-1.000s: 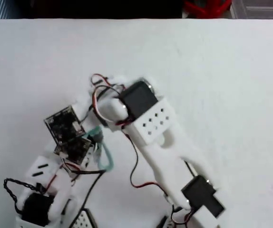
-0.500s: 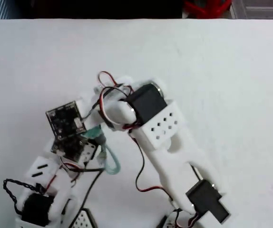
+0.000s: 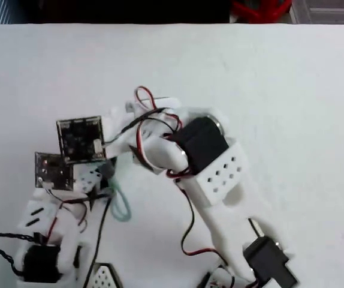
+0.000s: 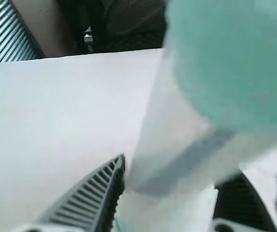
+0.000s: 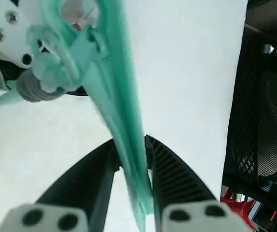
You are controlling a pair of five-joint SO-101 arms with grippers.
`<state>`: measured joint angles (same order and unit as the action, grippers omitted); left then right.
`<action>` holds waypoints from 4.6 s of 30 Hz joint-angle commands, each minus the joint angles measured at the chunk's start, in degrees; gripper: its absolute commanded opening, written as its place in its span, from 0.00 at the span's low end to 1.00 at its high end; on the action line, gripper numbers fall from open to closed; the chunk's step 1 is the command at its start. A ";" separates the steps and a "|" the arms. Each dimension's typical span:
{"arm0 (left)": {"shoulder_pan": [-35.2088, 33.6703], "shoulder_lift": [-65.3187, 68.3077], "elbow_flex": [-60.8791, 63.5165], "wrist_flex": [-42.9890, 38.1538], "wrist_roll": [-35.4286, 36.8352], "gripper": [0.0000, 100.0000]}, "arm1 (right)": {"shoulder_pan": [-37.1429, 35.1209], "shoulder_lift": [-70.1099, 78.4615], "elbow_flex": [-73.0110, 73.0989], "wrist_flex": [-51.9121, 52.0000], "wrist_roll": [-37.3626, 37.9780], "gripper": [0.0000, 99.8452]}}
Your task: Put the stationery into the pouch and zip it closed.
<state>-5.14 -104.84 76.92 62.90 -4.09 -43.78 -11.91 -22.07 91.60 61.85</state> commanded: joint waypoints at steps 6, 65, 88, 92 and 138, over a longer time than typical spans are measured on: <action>-5.93 0.31 -6.15 -0.79 0.09 0.29 | 5.05 -3.03 11.25 -14.46 -2.73 0.02; 12.26 0.31 4.84 -27.87 7.56 0.14 | 6.55 -3.65 19.34 -18.15 -3.16 0.02; 3.82 0.31 -2.73 -27.69 0.70 0.02 | 8.92 -3.56 19.34 -18.51 0.35 0.02; 0.75 0.31 -3.16 -28.04 0.70 0.02 | 10.07 -3.38 19.34 -18.51 0.44 0.02; -11.74 0.31 5.10 -38.15 -0.53 0.10 | 16.31 -3.82 22.95 -25.98 -0.62 0.02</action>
<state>-18.77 -103.87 82.55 26.68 -3.03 -32.26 -15.08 0.79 68.40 63.16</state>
